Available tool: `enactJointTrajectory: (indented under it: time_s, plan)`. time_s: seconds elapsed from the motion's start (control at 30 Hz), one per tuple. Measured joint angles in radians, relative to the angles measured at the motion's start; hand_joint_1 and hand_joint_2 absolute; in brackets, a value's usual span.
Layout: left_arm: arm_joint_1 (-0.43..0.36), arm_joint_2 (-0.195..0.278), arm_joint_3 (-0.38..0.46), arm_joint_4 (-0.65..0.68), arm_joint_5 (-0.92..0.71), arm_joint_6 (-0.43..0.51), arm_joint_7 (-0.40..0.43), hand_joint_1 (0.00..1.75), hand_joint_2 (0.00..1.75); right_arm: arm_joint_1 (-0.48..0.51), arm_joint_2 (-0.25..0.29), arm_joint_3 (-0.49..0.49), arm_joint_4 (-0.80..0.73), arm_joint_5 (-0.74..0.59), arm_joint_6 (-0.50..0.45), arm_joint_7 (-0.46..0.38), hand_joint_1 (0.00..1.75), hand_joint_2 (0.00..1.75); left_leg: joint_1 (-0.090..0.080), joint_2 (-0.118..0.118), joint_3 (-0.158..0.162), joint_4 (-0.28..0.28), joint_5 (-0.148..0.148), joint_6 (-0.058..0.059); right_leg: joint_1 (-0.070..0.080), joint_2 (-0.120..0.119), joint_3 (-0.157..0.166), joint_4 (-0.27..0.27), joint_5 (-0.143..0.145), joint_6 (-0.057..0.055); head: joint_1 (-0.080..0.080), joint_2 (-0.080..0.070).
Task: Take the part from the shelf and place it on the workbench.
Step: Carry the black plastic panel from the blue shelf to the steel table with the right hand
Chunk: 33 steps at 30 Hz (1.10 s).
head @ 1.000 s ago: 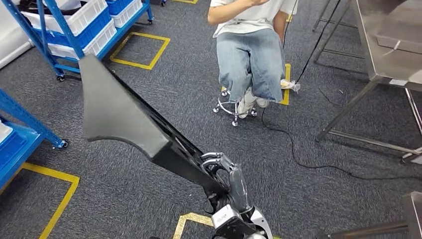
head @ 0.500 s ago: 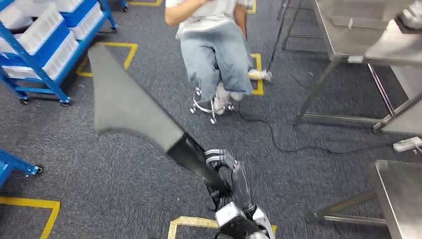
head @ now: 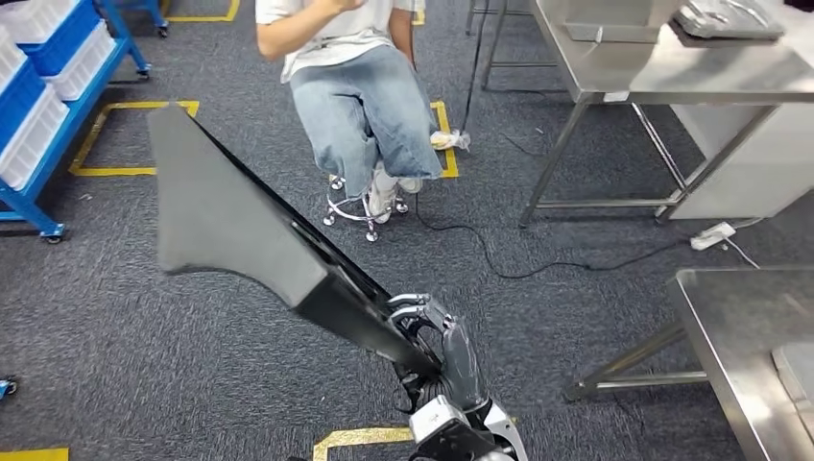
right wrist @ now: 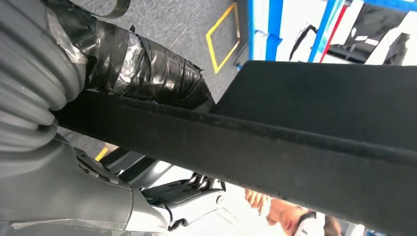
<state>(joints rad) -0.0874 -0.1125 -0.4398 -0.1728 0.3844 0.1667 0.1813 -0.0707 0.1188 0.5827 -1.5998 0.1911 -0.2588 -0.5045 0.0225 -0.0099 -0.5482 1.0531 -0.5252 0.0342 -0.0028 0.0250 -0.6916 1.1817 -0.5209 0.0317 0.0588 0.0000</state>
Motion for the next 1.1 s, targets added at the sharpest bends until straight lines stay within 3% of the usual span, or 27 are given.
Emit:
enactJointTrajectory:
  time_s: [0.07,0.1,0.13,0.17,0.23,0.3,0.37,0.4,0.47,0.5,0.57,0.6,0.63,0.7,0.73,0.8,0.83,0.87,0.9,0.97,1.03,1.1]
  plan:
    - [0.002,0.002,0.000,0.000,0.002,0.000,-0.002,0.00,1.75,-0.003,0.001,0.000,0.008,-0.005,0.002,0.003,1.68,1.75,-0.004,0.025,0.000,0.000,-0.002,0.003,-0.003,-0.017,-0.060,0.118,-0.044,0.004,0.000,0.000]
    - [0.003,0.003,0.000,0.000,0.003,0.000,-0.002,0.00,1.75,-0.003,0.002,0.000,0.013,-0.007,0.003,0.005,1.68,1.75,-0.005,0.038,0.001,0.000,-0.004,0.004,-0.004,-0.019,-0.074,0.145,-0.044,0.003,0.000,0.000]
    - [0.003,0.004,0.000,0.000,0.003,0.000,-0.002,0.00,1.75,-0.004,0.003,0.001,0.018,-0.010,0.006,0.008,1.68,1.75,-0.006,0.049,0.003,0.000,-0.006,0.004,-0.003,-0.020,-0.070,0.134,-0.026,0.001,0.001,0.000]
    - [0.003,0.004,0.000,0.000,0.004,0.000,-0.002,0.00,1.75,-0.005,0.004,0.001,0.023,-0.014,0.009,0.010,1.68,1.75,-0.007,0.059,0.006,0.000,-0.008,0.005,-0.001,-0.024,-0.049,0.093,0.003,-0.004,0.001,0.000]
    - [0.004,0.004,0.001,0.000,0.006,-0.002,-0.002,0.00,1.75,-0.013,0.009,0.004,0.031,-0.020,0.020,0.014,1.68,1.75,-0.010,0.078,0.014,-0.002,-0.015,0.003,0.013,-0.063,0.019,-0.038,0.058,-0.023,0.001,0.000]
    - [0.006,0.004,0.001,0.000,0.010,-0.003,-0.003,0.00,1.75,-0.024,0.014,0.010,0.039,-0.026,0.029,0.017,1.68,1.75,-0.012,0.095,0.019,-0.006,-0.019,-0.003,0.030,-0.096,0.056,-0.116,0.071,-0.041,0.001,0.000]
    - [0.004,0.004,0.001,0.000,0.013,-0.003,-0.004,0.00,1.75,-0.032,0.019,0.016,0.048,-0.029,0.035,0.018,1.68,1.75,-0.014,0.114,0.029,-0.015,-0.022,-0.011,0.034,-0.082,0.063,-0.131,0.069,-0.051,0.001,0.000]
    - [0.002,0.004,0.001,0.000,0.014,-0.003,-0.004,0.00,1.75,-0.035,0.021,0.018,0.054,-0.031,0.037,0.019,1.68,1.75,-0.014,0.111,0.035,-0.016,-0.026,-0.015,0.032,-0.072,0.070,-0.141,0.072,-0.055,0.000,0.000]
    - [0.003,0.005,0.002,0.000,0.017,-0.002,-0.005,0.00,1.75,-0.044,0.025,0.024,0.065,-0.034,0.041,0.021,1.68,1.75,-0.012,0.070,0.022,0.030,-0.056,-0.022,0.022,-0.052,0.086,-0.161,0.078,-0.064,0.000,0.000]
    - [0.004,0.006,0.003,0.000,0.019,-0.002,-0.005,0.00,1.75,-0.050,0.028,0.028,0.071,-0.036,0.044,0.021,1.68,1.75,-0.011,0.044,-0.003,0.082,-0.082,-0.024,0.018,-0.043,0.090,-0.166,0.080,-0.067,0.000,0.000]
    - [0.001,0.006,0.005,0.000,0.020,-0.002,-0.006,0.00,1.75,-0.059,0.030,0.034,0.082,-0.038,0.049,0.022,1.68,1.75,-0.009,0.022,-0.067,0.202,-0.129,-0.030,0.015,-0.022,0.092,-0.164,0.077,-0.072,0.000,0.000]
    - [-0.002,0.007,0.006,0.000,0.020,-0.002,-0.006,0.00,1.75,-0.061,0.031,0.037,0.087,-0.039,0.051,0.022,1.68,1.75,-0.009,0.020,-0.086,0.235,-0.131,-0.034,0.014,-0.009,0.093,-0.161,0.075,-0.072,0.000,0.000]
    - [-0.004,0.008,0.007,0.000,0.020,-0.002,-0.006,0.00,1.75,-0.062,0.031,0.039,0.091,-0.039,0.052,0.022,1.68,1.75,-0.007,0.019,-0.090,0.234,-0.113,-0.038,0.011,0.005,0.093,-0.157,0.073,-0.070,0.000,0.000]
    - [-0.002,0.009,0.008,0.000,0.020,0.000,-0.004,0.00,1.75,-0.065,0.031,0.044,0.098,-0.041,0.052,0.023,1.68,1.75,0.000,0.008,-0.056,0.140,-0.039,-0.046,0.004,0.035,0.092,-0.140,0.063,-0.059,0.000,0.000]
    - [0.000,0.009,0.008,0.000,0.020,0.000,-0.002,0.00,1.75,-0.067,0.031,0.045,0.100,-0.043,0.052,0.023,1.68,1.75,0.004,-0.017,-0.037,0.087,-0.012,-0.050,0.002,0.049,0.087,-0.127,0.057,-0.052,-0.002,0.000]
    - [0.002,0.009,0.008,0.000,0.020,0.000,0.000,0.00,1.75,-0.070,0.031,0.047,0.103,-0.047,0.052,0.024,1.68,1.75,0.009,-0.062,-0.017,0.030,0.001,-0.046,0.000,0.072,0.070,-0.106,0.052,-0.039,-0.004,0.000]
    - [0.001,0.009,0.009,0.000,0.020,0.000,0.000,0.00,1.75,-0.071,0.031,0.047,0.105,-0.049,0.053,0.024,1.68,1.75,0.008,-0.072,-0.017,0.027,-0.004,-0.040,-0.001,0.082,0.062,-0.102,0.055,-0.033,-0.005,0.000]
    - [0.000,0.009,0.009,0.000,0.019,-0.001,0.001,0.00,1.75,-0.072,0.032,0.047,0.105,-0.050,0.053,0.025,1.68,1.75,0.007,-0.064,-0.016,0.024,-0.004,-0.031,-0.002,0.092,0.057,-0.104,0.058,-0.028,-0.005,0.000]
    - [-0.002,0.008,0.009,0.000,0.019,-0.001,0.001,0.00,1.75,-0.072,0.032,0.047,0.105,-0.050,0.053,0.025,1.68,1.75,0.007,-0.052,-0.014,0.021,-0.001,-0.025,-0.002,0.091,0.054,-0.105,0.059,-0.023,-0.005,0.000]
    - [-0.001,0.006,0.009,-0.001,0.019,-0.002,0.003,0.00,1.75,-0.073,0.031,0.047,0.105,-0.052,0.052,0.025,1.68,1.75,0.009,-0.027,-0.006,0.011,0.003,-0.013,0.000,0.052,0.036,-0.072,0.041,-0.013,-0.002,0.000]
    - [0.002,0.005,0.010,-0.001,0.018,-0.003,0.005,0.00,1.75,-0.074,0.031,0.047,0.105,-0.055,0.052,0.024,1.68,1.75,0.006,0.000,-0.001,0.006,0.002,-0.005,0.000,-0.001,-0.017,0.030,-0.006,-0.005,0.000,0.000]
    - [0.004,0.006,0.010,-0.001,0.016,-0.003,0.007,0.00,1.75,-0.073,0.031,0.047,0.106,-0.061,0.051,0.024,1.68,1.75,0.003,0.027,0.000,0.005,-0.001,-0.002,-0.005,-0.017,-0.075,0.131,-0.036,-0.002,0.000,0.000]
